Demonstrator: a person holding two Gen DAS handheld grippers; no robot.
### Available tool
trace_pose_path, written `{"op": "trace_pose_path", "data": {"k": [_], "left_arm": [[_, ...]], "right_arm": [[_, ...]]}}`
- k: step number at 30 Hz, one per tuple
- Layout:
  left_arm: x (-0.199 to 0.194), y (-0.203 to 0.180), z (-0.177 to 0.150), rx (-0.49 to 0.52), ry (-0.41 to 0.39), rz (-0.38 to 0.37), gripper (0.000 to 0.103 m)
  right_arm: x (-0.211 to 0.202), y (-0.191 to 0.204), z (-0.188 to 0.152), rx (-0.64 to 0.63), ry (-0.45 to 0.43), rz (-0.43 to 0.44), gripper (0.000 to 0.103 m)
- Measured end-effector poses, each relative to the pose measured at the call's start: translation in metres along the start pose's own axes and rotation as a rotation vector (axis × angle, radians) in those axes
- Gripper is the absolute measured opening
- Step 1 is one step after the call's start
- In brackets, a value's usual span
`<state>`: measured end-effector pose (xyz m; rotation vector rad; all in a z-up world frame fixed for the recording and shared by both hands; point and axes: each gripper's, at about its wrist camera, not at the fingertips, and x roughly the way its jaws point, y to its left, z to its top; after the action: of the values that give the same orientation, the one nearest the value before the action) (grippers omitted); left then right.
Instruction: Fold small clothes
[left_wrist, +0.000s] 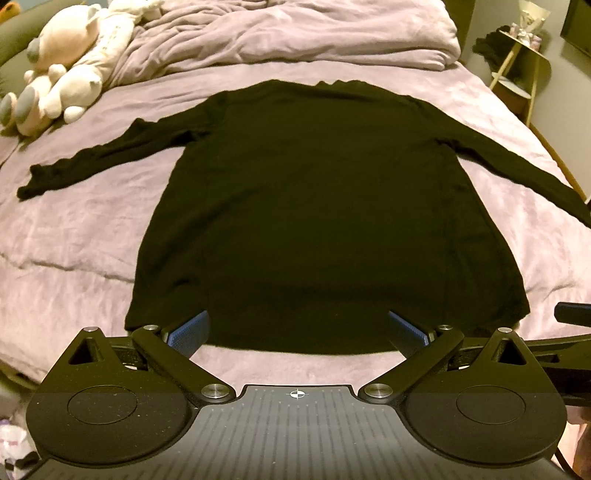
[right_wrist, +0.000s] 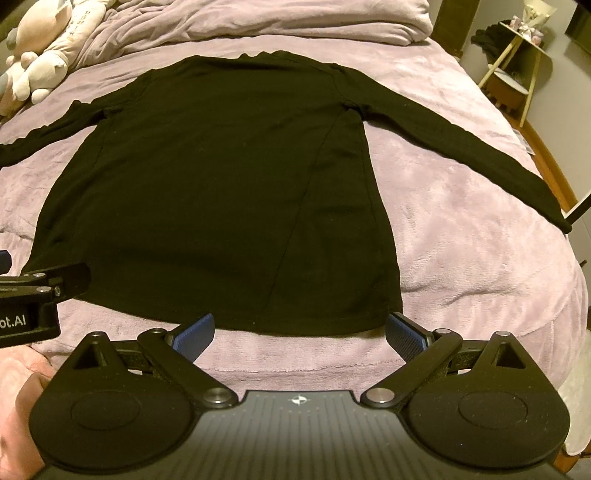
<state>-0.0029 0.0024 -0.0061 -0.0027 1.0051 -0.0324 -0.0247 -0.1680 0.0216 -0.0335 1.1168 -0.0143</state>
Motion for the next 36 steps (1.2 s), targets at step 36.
{"op": "trace_pose_path", "data": {"k": [36], "left_arm": [[0.0092, 0.0042, -0.0017, -0.016, 0.037, 0.0, 0.103]], "right_arm": [[0.0045, -0.0047, 0.0005, 0.001, 0.002, 0.032, 0.099]]}}
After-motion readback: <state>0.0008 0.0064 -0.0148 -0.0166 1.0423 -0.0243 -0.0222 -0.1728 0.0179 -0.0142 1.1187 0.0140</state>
